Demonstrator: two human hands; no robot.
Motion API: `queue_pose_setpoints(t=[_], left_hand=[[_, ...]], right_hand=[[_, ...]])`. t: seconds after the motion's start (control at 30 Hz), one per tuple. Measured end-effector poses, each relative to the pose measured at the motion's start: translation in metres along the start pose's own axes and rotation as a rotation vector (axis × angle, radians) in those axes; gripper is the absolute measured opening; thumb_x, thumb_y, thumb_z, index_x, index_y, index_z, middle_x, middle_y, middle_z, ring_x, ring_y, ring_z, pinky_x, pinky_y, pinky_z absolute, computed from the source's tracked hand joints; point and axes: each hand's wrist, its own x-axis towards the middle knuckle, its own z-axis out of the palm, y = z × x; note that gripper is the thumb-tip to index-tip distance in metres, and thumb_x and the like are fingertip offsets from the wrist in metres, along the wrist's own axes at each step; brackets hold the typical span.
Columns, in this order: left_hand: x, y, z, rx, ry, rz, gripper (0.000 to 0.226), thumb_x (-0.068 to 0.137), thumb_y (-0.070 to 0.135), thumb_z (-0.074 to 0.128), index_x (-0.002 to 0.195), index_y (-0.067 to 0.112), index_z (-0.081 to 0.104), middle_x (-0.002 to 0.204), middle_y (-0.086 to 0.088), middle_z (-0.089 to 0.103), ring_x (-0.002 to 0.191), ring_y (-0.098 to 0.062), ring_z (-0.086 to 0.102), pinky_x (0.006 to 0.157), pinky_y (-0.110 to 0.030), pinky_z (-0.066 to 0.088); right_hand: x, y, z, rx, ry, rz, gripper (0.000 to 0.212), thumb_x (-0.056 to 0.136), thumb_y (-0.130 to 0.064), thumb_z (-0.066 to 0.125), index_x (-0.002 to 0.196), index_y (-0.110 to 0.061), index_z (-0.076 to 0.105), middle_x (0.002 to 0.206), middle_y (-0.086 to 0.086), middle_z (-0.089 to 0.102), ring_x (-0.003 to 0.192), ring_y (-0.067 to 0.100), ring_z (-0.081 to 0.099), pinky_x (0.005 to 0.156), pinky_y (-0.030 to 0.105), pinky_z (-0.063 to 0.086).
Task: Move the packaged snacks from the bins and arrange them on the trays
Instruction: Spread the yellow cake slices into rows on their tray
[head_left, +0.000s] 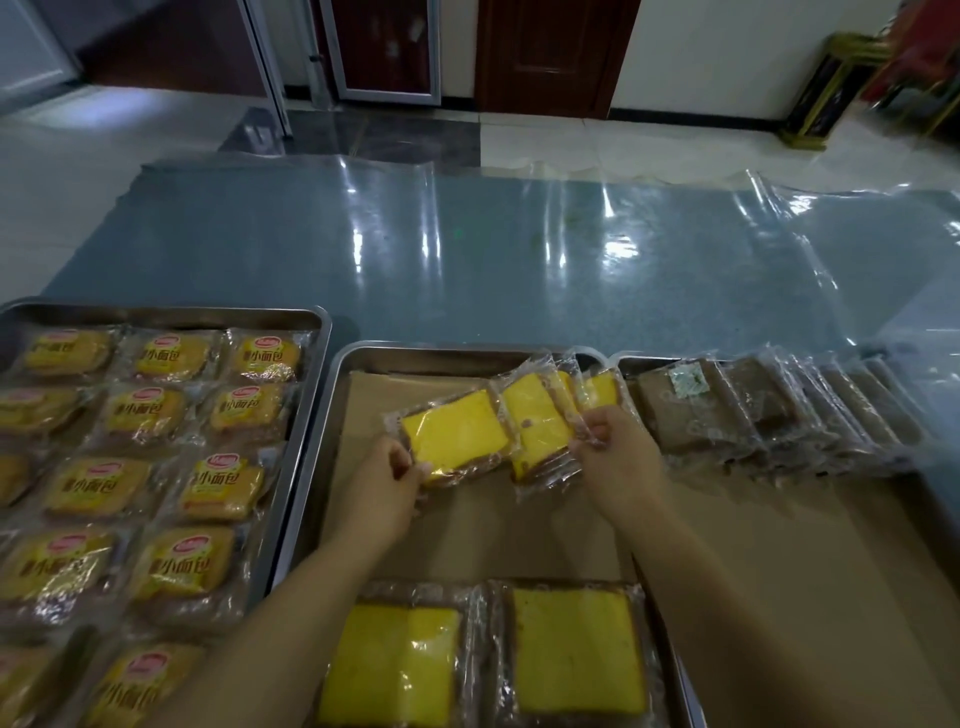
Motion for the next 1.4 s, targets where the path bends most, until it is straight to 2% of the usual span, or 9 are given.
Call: queue_pose_setpoints(t=[0.3, 0.47, 0.57, 0.63, 0.8, 0.97, 1.07, 1.27, 1.4], left_hand=[[-0.041, -0.026, -0.053, 0.363, -0.054, 0.149, 0.021, 0.085, 0.028, 0.065, 0.08, 0.027, 0.045, 0.077, 0.006, 0.059, 0.071, -0.007, 0.056, 0.056, -0.022, 0.039], [-0.045, -0.021, -0.063, 0.651, -0.12, 0.195, 0.026, 0.086, 0.035, 0.063, 0.105, 0.024, 0.049, 0.098, 0.003, 0.061, 0.087, -0.013, 0.058, 0.073, -0.031, 0.049], [-0.044, -0.023, -0.064, 0.724, -0.064, 0.28, 0.044, 0.084, 0.039, 0.062, 0.124, 0.027, 0.046, 0.119, 0.002, 0.052, 0.107, -0.016, 0.05, 0.086, -0.033, 0.047], [-0.042, -0.026, -0.064, 0.772, -0.059, 0.346, 0.049, 0.085, 0.043, 0.059, 0.129, 0.029, 0.044, 0.127, 0.004, 0.044, 0.116, -0.016, 0.041, 0.092, -0.033, 0.044], [-0.036, -0.027, -0.065, 0.915, -0.096, 0.396, 0.034, 0.092, 0.047, 0.045, 0.12, 0.03, 0.053, 0.124, 0.006, 0.05, 0.113, -0.015, 0.04, 0.091, -0.035, 0.045], [-0.032, -0.022, -0.065, 1.003, -0.146, 0.425, 0.031, 0.092, 0.046, 0.044, 0.102, 0.024, 0.063, 0.104, 0.002, 0.059, 0.097, -0.016, 0.054, 0.083, -0.037, 0.049], [-0.031, -0.018, -0.066, 0.99, -0.105, 0.462, 0.029, 0.092, 0.046, 0.045, 0.097, 0.024, 0.064, 0.099, 0.003, 0.06, 0.089, -0.015, 0.058, 0.075, -0.033, 0.05], [-0.02, -0.01, -0.055, 0.956, -0.034, 0.51, 0.029, 0.092, 0.046, 0.045, 0.1, 0.023, 0.06, 0.103, 0.002, 0.059, 0.095, -0.018, 0.056, 0.072, -0.03, 0.043], [-0.018, 0.002, -0.032, 0.815, -0.039, 0.564, 0.029, 0.09, 0.045, 0.05, 0.106, 0.024, 0.062, 0.104, 0.003, 0.061, 0.094, -0.018, 0.056, 0.072, -0.028, 0.043]], right_hand=[[-0.002, -0.014, -0.004, 0.056, 0.034, -0.046, 0.031, 0.087, -0.003, 0.051, 0.084, -0.033, 0.053, 0.082, -0.012, 0.058, 0.073, 0.006, 0.056, 0.052, 0.021, 0.04], [0.014, -0.037, 0.009, 0.052, -0.093, -0.172, 0.028, 0.088, 0.0, 0.05, 0.095, -0.025, 0.059, 0.094, -0.007, 0.062, 0.084, 0.005, 0.058, 0.063, 0.015, 0.042], [0.03, -0.057, 0.02, 0.025, -0.262, -0.201, 0.025, 0.088, -0.003, 0.056, 0.091, -0.027, 0.062, 0.095, -0.005, 0.063, 0.086, 0.011, 0.059, 0.069, 0.023, 0.045], [0.043, -0.066, 0.031, -0.096, -0.355, -0.192, 0.024, 0.089, -0.005, 0.057, 0.093, -0.027, 0.063, 0.093, -0.005, 0.063, 0.079, 0.011, 0.059, 0.061, 0.022, 0.044], [0.065, -0.073, 0.061, -0.262, -0.283, -0.115, 0.034, 0.091, 0.002, 0.048, 0.112, -0.02, 0.065, 0.105, 0.007, 0.064, 0.066, 0.013, 0.055, 0.045, 0.019, 0.037], [0.061, -0.075, 0.079, -0.192, -0.394, -0.215, 0.05, 0.092, -0.001, 0.049, 0.137, -0.023, 0.046, 0.13, 0.008, 0.055, 0.096, 0.017, 0.061, 0.073, 0.014, 0.05], [0.05, -0.067, 0.082, -0.24, -0.41, -0.318, 0.054, 0.091, -0.004, 0.054, 0.14, -0.024, 0.042, 0.147, 0.0, 0.036, 0.13, 0.02, 0.04, 0.101, 0.023, 0.033], [0.025, -0.036, 0.062, -0.354, -0.232, -0.459, 0.033, 0.089, -0.017, 0.056, 0.121, -0.022, 0.058, 0.121, -0.005, 0.052, 0.103, 0.011, 0.05, 0.08, 0.02, 0.037], [0.008, -0.014, 0.034, -0.352, -0.094, -0.464, 0.024, 0.087, -0.016, 0.063, 0.111, -0.015, 0.064, 0.112, 0.002, 0.058, 0.103, 0.018, 0.051, 0.082, 0.025, 0.038]])
